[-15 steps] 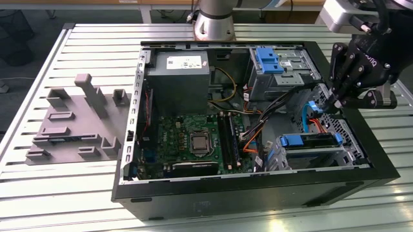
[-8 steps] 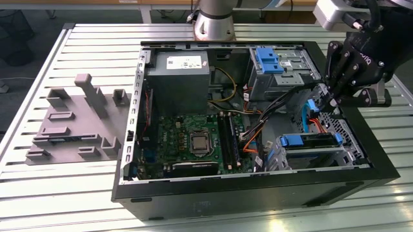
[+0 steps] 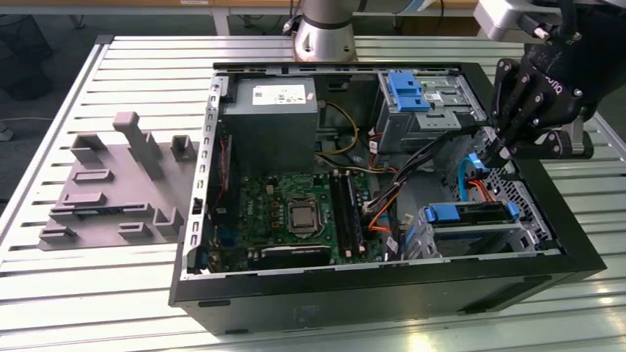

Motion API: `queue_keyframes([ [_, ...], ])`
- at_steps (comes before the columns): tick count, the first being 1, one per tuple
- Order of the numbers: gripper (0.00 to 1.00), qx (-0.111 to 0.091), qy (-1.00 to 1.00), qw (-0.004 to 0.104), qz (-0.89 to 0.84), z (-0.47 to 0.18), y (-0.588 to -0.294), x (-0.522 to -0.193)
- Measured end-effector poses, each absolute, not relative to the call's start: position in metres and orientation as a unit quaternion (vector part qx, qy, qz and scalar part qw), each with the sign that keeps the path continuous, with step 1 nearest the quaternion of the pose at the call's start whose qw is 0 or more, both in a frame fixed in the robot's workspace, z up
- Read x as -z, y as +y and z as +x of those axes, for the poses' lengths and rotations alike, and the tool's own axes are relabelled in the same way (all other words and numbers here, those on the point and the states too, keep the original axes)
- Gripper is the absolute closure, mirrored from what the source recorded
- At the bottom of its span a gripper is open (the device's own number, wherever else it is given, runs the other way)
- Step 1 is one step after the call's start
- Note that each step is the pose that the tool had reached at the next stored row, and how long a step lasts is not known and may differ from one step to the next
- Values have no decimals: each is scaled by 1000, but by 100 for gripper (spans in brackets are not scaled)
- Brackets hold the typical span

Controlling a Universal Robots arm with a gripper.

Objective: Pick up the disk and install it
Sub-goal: 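Insert the second disk wire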

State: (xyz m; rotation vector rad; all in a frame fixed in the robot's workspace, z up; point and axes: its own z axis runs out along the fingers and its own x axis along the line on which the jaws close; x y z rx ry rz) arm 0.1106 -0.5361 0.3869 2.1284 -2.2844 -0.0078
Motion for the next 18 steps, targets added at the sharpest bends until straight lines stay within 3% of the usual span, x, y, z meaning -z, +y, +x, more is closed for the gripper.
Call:
queue_keyframes([
  [8, 89, -2, -727, 4, 687, 106, -538, -387],
  [11, 76, -5, -724, 0, 690, 104, -540, -386],
  [18, 76, -9, -719, -4, 695, 101, -541, -385],
])
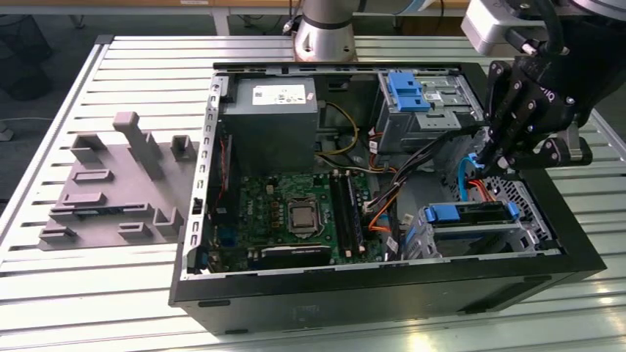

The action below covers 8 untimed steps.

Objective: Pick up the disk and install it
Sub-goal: 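Insert the second disk wire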

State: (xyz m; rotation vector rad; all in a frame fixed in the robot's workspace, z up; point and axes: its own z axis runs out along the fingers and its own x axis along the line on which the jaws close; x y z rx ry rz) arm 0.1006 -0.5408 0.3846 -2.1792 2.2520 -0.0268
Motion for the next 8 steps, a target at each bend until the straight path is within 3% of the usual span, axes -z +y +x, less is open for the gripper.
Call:
queue_keyframes([
  [8, 76, 9, 719, 4, -695, 96, -541, -382],
])
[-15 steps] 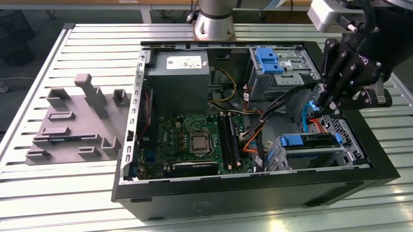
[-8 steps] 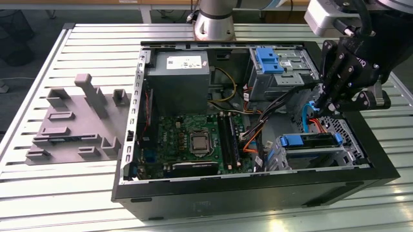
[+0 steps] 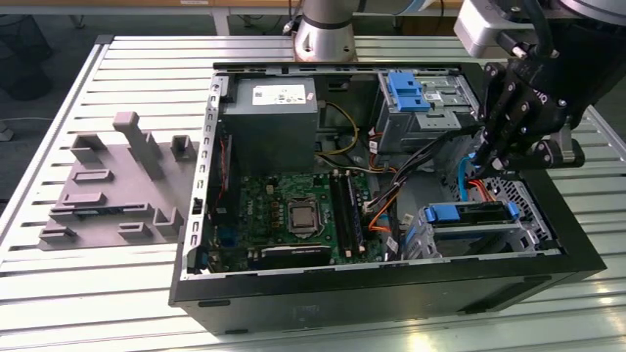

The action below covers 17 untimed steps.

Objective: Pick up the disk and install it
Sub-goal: 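Insert the second disk wire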

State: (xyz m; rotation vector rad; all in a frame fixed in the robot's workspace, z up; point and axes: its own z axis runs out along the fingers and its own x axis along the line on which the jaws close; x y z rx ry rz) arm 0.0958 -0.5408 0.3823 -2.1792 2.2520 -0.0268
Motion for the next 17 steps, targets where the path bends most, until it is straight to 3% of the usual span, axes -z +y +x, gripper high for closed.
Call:
queue_keyframes([
  [7, 76, 9, 719, 4, -695, 96, -541, -378],
  [9, 78, 9, 719, 4, -695, 96, -541, -377],
  [10, 84, 9, 719, 4, -695, 96, -541, -377],
  [17, 85, 9, 719, 4, -695, 96, -541, -376],
])
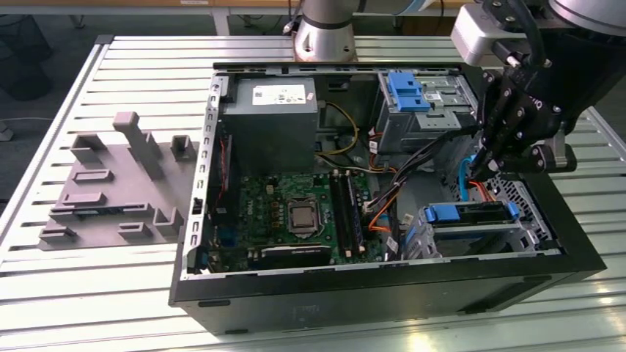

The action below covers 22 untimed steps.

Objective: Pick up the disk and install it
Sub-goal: 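Insert the second disk wire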

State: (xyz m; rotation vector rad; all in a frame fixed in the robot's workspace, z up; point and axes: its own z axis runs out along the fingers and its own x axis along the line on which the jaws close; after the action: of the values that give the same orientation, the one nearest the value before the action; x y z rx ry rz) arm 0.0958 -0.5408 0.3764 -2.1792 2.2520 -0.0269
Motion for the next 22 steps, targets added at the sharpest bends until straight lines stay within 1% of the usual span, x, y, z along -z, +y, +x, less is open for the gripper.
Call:
queue_keyframes([
  [4, 84, 9, 719, 4, -695, 96, -541, -376],
  [5, 77, 9, 719, 4, -695, 96, -541, -376],
  [11, 77, 8, 719, 4, -695, 98, -541, -376],
  [15, 77, 5, 719, 8, -695, 99, -541, -373],
  [17, 78, 3, 719, 10, -695, 99, -541, -372],
  [18, 84, 2, 719, 11, -695, 99, -541, -372],
  [22, 84, 1, 719, 12, -695, 99, -541, -372],
])
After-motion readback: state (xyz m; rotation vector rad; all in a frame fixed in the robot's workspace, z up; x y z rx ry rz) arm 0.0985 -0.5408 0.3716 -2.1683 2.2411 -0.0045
